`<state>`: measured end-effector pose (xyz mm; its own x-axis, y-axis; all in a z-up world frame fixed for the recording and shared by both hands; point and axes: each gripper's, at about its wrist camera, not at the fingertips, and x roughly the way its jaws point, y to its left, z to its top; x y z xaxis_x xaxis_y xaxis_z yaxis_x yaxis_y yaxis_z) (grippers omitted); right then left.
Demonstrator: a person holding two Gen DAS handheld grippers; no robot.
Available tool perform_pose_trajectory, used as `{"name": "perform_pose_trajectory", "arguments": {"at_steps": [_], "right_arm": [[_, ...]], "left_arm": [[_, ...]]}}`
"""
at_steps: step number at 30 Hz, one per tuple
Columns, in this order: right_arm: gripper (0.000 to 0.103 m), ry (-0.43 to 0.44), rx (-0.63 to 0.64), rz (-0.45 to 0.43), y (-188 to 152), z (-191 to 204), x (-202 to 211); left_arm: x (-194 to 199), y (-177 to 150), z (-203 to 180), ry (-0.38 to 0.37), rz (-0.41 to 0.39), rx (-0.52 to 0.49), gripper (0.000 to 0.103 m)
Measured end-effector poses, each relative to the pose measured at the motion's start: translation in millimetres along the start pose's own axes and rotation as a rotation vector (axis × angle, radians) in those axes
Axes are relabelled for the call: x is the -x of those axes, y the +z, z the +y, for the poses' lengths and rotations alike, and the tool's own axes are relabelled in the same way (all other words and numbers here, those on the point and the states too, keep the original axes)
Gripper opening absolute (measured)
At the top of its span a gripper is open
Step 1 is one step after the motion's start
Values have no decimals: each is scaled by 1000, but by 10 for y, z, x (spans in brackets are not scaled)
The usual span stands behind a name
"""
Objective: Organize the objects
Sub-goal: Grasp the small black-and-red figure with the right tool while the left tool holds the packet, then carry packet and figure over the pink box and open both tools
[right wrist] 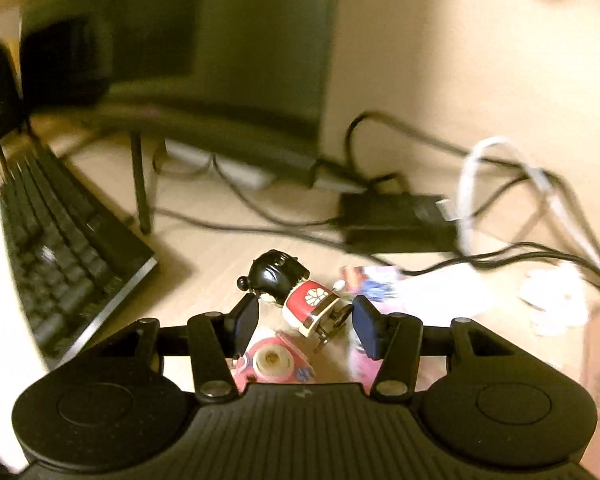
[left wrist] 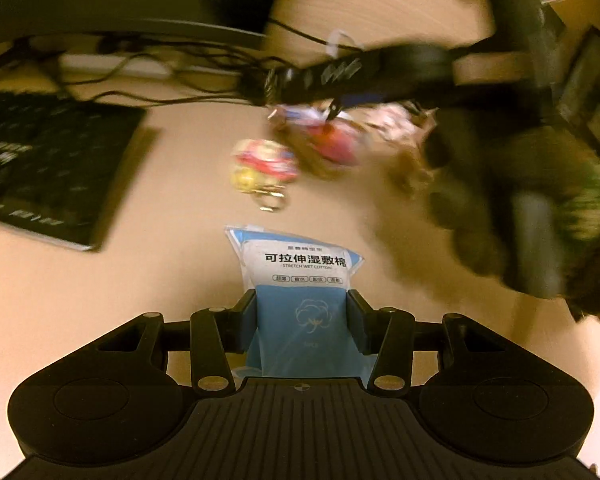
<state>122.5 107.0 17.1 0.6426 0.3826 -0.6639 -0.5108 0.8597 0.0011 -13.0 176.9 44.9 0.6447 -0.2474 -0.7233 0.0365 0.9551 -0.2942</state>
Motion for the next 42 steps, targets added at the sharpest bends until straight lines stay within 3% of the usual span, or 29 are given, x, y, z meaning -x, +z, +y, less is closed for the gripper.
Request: {"name": "perform_pose_trajectory", "arguments": {"at_steps": [6,14,17,21,25,27,30,34,38,39,42], "right_arm": [[52,-20,-25,-97,-278,-321,1183],[52,-162,-70,16,-1263,-693,2185],[52,-223,-168,40,-1595,-887,2430],[52,-282,-300,5,-1934,-1148,2799],[52,-307,-373,-32,-2086,-1363,2972],[52,-299,-390,-47,-2121,-1457,2979],[52,-291,-407,-65,-2127,-1586,2956],[52,-296,-402,-81,-2135,-1646,2923],[52,-310,-404,-59,-2179,-1725,2844],[52,-317,-403,-52,-2186,-1755,2819],[52,-331,-409,-42,-2171,-1841,2765]], "left_arm": [[-106,-112,-351,-34,29,-78,51],[-226,-195,-799,-114,92,-166,51],[-305,-90,-999,-166,96,-161,51],[-354,263,-1310,-223,36,-137,51],[-421,768,-1758,-266,-77,-165,51],[-568,992,-2006,-251,-143,-182,51],[-943,1233,-2266,-231,-191,-126,53],[-1471,1239,-2499,-152,-169,-162,53],[-1867,1045,-2616,-33,30,-277,53],[-1870,1015,-2609,-20,49,-284,53],[-1653,994,-2537,-30,-22,-267,50]]}}
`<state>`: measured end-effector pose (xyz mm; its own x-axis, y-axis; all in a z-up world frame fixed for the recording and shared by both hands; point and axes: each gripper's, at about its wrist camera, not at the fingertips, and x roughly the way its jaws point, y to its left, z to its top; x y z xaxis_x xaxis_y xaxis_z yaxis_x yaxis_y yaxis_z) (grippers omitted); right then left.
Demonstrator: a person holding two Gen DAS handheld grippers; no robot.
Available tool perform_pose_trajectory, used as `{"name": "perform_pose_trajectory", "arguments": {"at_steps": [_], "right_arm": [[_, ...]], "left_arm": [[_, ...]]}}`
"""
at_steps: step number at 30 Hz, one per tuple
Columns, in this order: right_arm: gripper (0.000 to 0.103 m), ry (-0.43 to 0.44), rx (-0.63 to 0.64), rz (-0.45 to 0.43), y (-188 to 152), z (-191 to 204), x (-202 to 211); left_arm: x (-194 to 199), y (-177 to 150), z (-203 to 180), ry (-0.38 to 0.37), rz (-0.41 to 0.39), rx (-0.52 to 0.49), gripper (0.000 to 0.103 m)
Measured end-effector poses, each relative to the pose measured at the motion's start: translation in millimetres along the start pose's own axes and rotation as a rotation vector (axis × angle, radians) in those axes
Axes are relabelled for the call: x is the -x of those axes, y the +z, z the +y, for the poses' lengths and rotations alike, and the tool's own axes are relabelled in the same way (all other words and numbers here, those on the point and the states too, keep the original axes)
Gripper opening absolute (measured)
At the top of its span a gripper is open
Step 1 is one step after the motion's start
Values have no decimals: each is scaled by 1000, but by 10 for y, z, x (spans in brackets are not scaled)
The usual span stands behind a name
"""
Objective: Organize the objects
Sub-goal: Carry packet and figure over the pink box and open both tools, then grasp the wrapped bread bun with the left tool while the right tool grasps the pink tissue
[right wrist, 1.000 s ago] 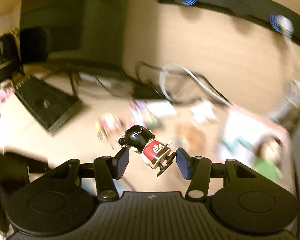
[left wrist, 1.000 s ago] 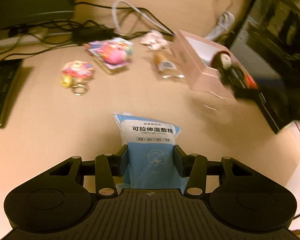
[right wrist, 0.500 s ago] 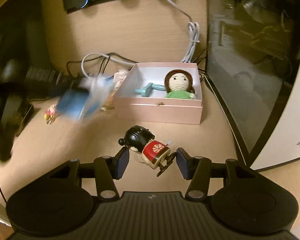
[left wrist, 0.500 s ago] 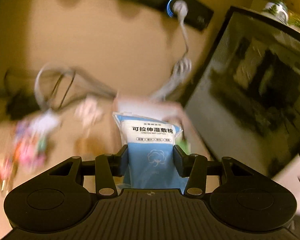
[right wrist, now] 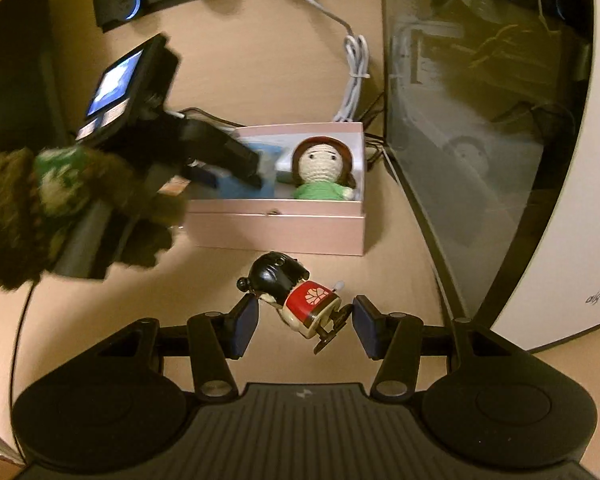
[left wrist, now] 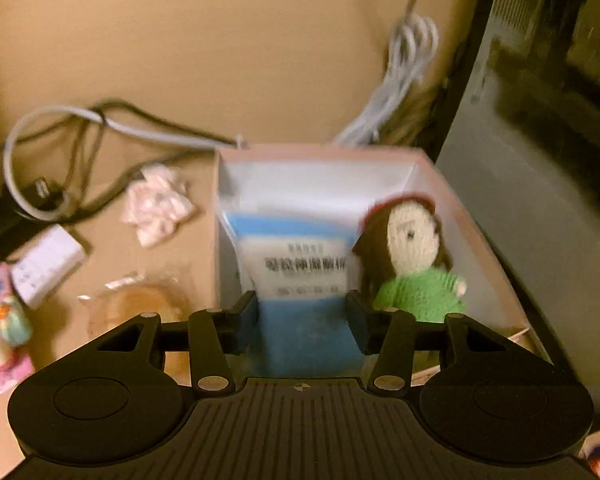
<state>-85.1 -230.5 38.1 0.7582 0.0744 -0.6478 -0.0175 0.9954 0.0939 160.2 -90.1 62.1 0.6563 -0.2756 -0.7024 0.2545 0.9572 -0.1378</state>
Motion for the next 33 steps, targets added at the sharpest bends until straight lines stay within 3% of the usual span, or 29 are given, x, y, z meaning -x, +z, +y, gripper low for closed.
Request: {"name": "perform_pose_trajectory", "arguments": {"at_steps": [4,8,13,16,19,22,27,30,33], "right_arm": [[52,11,2,-29,214,-43,-55],[52,45,3,-90,591,-30,-116],[54,44,6,-141,1072,34,-457],[81,-4,-22,-84,1189,68,-782],[82,-27,-38,-38,1100,111,-933],[85,-1,-34,-11,903,211,-886],[90,18,27,19,591,440,-691],[90,29,89,27,422,582,-549],[92,18,136,21,278,620,-416]], "left_arm": [[569,25,231,-91,-144,98,50],[1060,-184,463,-53,-211,118,50],[1159,-734,794,37,-47,172,50],[1183,-1084,1034,74,35,254,50],[1227,-1251,1213,79,67,301,50],[1261,-1162,1274,50,29,302,50],[995,-590,1224,-56,-31,279,50],[640,-260,1186,-50,9,253,50],[280,-81,1181,18,58,241,50]]}}
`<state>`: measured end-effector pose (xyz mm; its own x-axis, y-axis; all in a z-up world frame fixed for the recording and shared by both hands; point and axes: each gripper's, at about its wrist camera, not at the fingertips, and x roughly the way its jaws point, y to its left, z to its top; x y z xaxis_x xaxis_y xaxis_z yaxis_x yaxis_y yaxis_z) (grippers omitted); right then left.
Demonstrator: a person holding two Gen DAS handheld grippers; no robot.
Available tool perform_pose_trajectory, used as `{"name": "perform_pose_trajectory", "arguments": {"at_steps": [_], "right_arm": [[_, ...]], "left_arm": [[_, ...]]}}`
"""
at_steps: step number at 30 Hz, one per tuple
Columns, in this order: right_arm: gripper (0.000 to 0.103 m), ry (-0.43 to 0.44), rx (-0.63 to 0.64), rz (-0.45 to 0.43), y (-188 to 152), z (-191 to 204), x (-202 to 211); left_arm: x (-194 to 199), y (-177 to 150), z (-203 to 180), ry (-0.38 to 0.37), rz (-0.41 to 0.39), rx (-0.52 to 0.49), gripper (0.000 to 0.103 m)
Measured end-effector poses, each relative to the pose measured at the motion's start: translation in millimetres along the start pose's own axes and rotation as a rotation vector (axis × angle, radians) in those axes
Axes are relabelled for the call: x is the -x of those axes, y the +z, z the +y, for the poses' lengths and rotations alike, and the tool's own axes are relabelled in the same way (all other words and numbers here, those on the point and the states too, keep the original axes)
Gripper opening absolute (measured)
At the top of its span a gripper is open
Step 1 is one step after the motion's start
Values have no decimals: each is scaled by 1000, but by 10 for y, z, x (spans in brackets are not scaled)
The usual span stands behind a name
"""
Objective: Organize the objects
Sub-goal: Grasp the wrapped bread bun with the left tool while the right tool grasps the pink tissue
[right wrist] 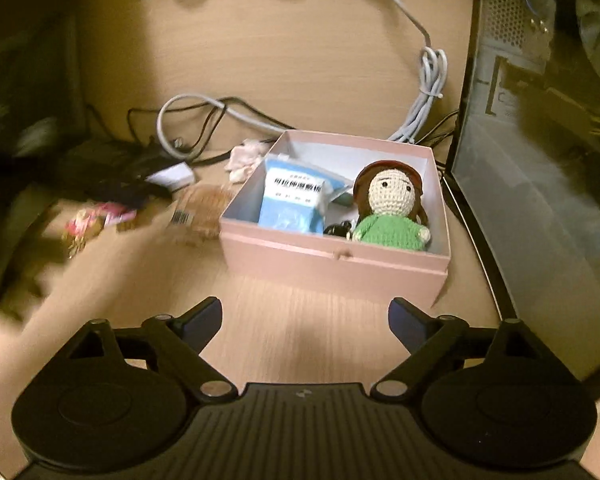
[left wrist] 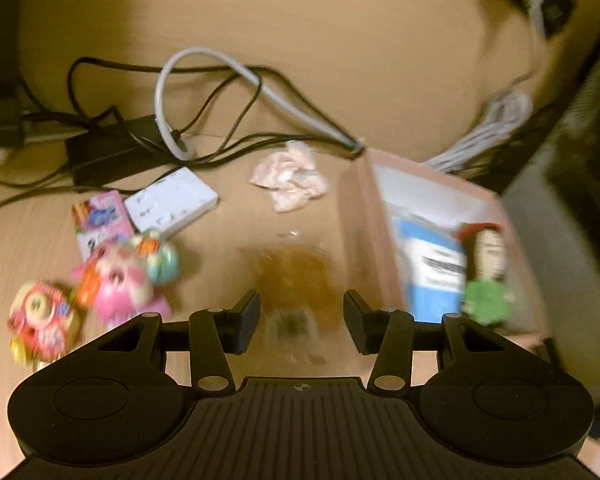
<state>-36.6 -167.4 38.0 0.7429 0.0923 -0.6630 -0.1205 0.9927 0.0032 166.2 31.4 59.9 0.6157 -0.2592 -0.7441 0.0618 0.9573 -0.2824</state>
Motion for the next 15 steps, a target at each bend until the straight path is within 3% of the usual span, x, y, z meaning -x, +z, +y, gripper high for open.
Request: {"name": "perform_pose_trajectory", "arguments": {"at_steps": [3,4,6,10,15], "right_arm": [[93,-4,11,12,-120,-18,95],[93,-4,12,19,-155,-31,114],[93,-7,11,28,-190,-69,132],[93,-36,-4,25,-203,-143,161],[93,-59,8,2,-113,-192,161]], "left_arm": [[-273,67,-9,11,64,15,51],[-367,68,-26,10,96,9,59],[-496,63,-62,-29,130,1,62],[-572,58,-177,-24,127,-24,50],[-326,-97,-112,-28,105,-18,42]]}}
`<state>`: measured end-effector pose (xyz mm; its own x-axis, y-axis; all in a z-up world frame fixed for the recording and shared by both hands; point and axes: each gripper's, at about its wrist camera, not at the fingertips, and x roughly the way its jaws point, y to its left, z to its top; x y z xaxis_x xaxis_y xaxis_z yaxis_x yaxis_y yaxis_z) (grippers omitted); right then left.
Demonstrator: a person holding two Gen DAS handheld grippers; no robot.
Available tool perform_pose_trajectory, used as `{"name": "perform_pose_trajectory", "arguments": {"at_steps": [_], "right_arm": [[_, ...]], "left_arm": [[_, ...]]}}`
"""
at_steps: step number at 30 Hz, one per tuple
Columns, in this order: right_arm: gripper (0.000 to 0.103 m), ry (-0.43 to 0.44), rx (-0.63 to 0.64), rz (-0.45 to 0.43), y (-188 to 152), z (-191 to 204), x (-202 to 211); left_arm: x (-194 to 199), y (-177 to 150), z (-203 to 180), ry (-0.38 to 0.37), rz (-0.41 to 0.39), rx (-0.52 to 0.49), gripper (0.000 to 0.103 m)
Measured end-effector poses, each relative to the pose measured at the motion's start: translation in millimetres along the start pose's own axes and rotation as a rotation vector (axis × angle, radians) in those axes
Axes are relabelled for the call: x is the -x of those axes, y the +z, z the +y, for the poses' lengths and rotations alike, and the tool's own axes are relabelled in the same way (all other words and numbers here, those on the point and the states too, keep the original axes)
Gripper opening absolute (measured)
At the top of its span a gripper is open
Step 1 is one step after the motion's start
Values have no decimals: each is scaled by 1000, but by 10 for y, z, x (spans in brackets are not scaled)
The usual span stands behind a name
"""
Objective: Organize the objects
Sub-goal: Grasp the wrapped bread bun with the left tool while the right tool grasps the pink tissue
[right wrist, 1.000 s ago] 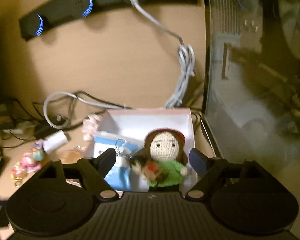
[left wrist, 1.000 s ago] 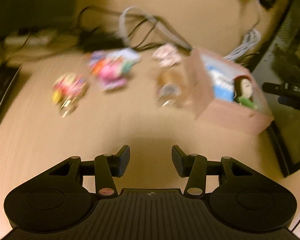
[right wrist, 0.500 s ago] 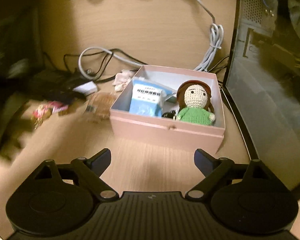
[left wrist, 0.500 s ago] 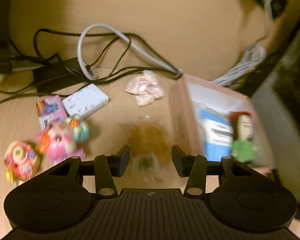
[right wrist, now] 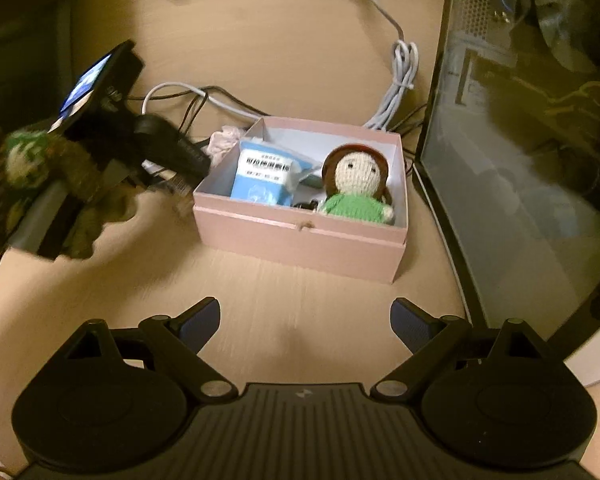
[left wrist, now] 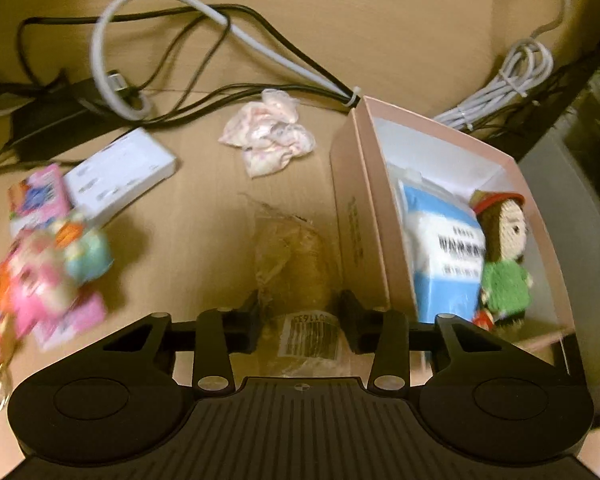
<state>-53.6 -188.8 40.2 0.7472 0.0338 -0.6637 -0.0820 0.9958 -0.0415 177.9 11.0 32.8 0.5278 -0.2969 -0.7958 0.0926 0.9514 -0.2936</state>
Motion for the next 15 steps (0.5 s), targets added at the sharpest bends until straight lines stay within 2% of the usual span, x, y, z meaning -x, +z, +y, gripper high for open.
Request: {"name": "perform_pose_trajectory", "arguments": {"at_steps": [3,9,12,15], "right_arm": [[93,12,18,-23,180,43,-68],[93,104,91,-80,846,363,-347],[93,179,78,-59,1298,611,-687],[91,194,79,-23,1637,904,-1142]], "left_arm": [[271,-246,143,-2,-30,-4,42],[836,-835,558,19,-61,108,41],[1054,-1090,686,51,-75,119,41],[1196,-1281,852,78,-76,141,41]]}}
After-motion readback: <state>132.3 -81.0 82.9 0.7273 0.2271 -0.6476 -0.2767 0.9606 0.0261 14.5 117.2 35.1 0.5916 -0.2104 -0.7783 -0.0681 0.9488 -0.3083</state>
